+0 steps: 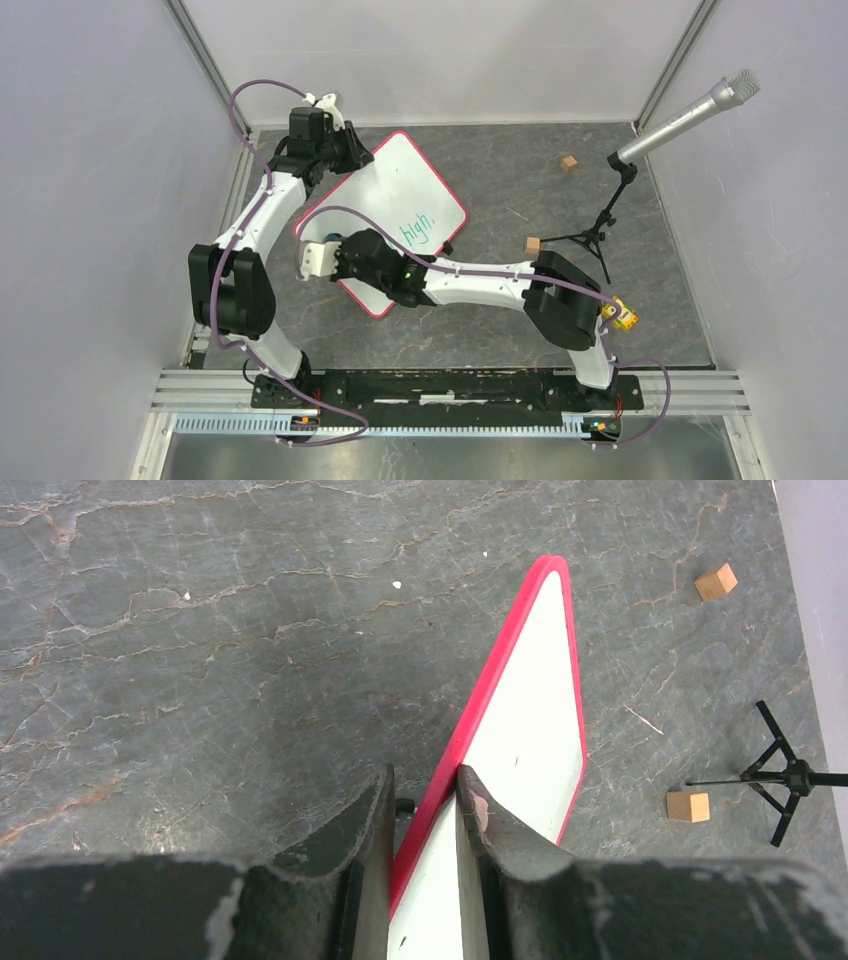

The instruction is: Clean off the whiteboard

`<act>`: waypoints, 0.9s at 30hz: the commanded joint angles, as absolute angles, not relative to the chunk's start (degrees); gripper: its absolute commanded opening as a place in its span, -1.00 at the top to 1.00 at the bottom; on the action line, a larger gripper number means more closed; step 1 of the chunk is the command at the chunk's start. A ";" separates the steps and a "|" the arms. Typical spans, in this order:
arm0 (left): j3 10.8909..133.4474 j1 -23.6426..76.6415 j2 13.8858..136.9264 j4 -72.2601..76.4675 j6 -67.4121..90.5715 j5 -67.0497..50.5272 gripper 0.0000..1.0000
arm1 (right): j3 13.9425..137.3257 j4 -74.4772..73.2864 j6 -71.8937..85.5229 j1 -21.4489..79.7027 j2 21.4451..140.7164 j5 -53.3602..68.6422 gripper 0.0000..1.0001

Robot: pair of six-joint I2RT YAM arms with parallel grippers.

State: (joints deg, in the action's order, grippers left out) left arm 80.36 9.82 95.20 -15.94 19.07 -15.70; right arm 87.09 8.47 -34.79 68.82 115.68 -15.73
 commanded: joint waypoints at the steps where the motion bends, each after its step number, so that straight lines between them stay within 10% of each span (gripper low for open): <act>1: 82.00 10.68 94.84 -17.95 20.58 -16.70 0.60 | 82.51 1.62 -36.14 70.25 113.63 -8.57 0.42; 27: 81.91 10.63 95.15 -17.75 20.77 -17.31 0.60 | 57.05 30.46 -5.90 51.28 96.51 -8.16 0.43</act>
State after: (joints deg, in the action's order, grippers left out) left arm 80.40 9.82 95.20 -15.84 19.09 -16.14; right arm 58.98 20.51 -17.34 54.41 99.85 -11.79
